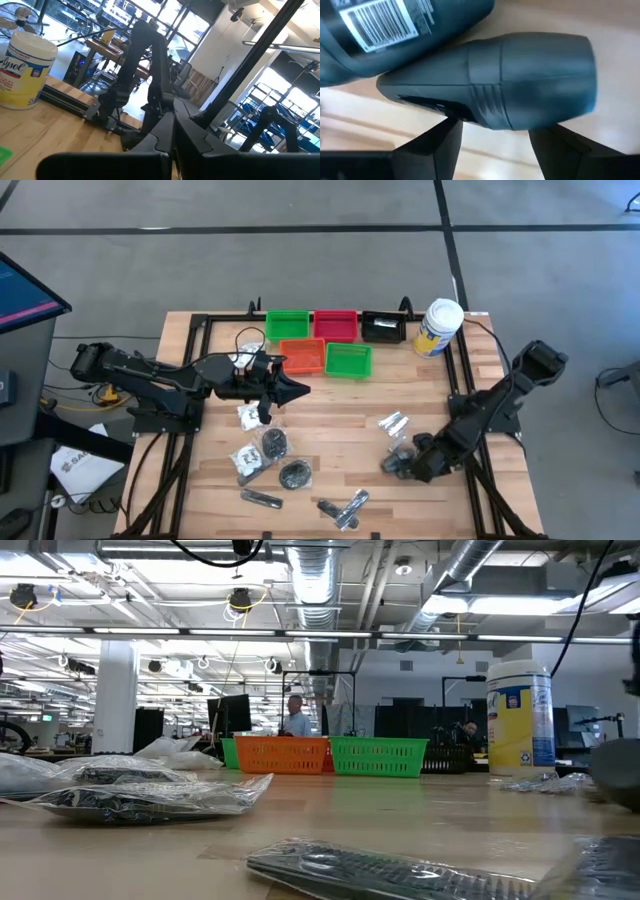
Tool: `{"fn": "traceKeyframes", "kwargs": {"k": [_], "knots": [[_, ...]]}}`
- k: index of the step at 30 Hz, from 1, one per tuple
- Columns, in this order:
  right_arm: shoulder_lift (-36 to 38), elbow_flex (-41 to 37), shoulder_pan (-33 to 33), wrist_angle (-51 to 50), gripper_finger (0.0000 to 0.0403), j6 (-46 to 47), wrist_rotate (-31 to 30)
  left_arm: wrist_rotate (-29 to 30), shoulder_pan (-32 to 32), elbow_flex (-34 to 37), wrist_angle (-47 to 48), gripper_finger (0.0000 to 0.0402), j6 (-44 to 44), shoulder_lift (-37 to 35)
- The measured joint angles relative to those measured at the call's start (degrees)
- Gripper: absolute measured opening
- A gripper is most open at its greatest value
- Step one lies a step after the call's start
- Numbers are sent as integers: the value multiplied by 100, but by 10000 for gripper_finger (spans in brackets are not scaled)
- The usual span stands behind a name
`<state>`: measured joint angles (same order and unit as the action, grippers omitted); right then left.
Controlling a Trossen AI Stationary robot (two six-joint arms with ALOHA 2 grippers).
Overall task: Pick & Place Travel size toiletries
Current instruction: Put the black deodorant into the green bin
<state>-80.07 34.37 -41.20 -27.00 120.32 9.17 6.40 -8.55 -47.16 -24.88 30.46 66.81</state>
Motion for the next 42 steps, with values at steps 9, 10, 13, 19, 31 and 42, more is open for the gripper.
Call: {"fn": "traceKeyframes", "kwargs": {"k": [9, 10, 13, 19, 31, 42], "knots": [[0, 0, 920, -35, 197, -1758, -467, -25, 0, 0, 0, 7, 0, 0], [0, 0, 1022, -33, 195, -1982, -475, -25, 1, 0, 0, 7, 0, 0], [0, 0, 1295, 40, 190, -2684, -475, -25, 0, 0, 0, 7, 0, 0], [2, 298, 1546, 130, 184, -2435, -282, -48, 0, 0, 0, 7, 48, 0], [6, 1171, 1813, -362, 140, -2847, -1221, -75, 0, 0, 2, 7, 34, 0], [-624, 1156, 2174, -440, 6, -4148, -1059, -144, 50, 2, 30, 7, 130, 0]]}}
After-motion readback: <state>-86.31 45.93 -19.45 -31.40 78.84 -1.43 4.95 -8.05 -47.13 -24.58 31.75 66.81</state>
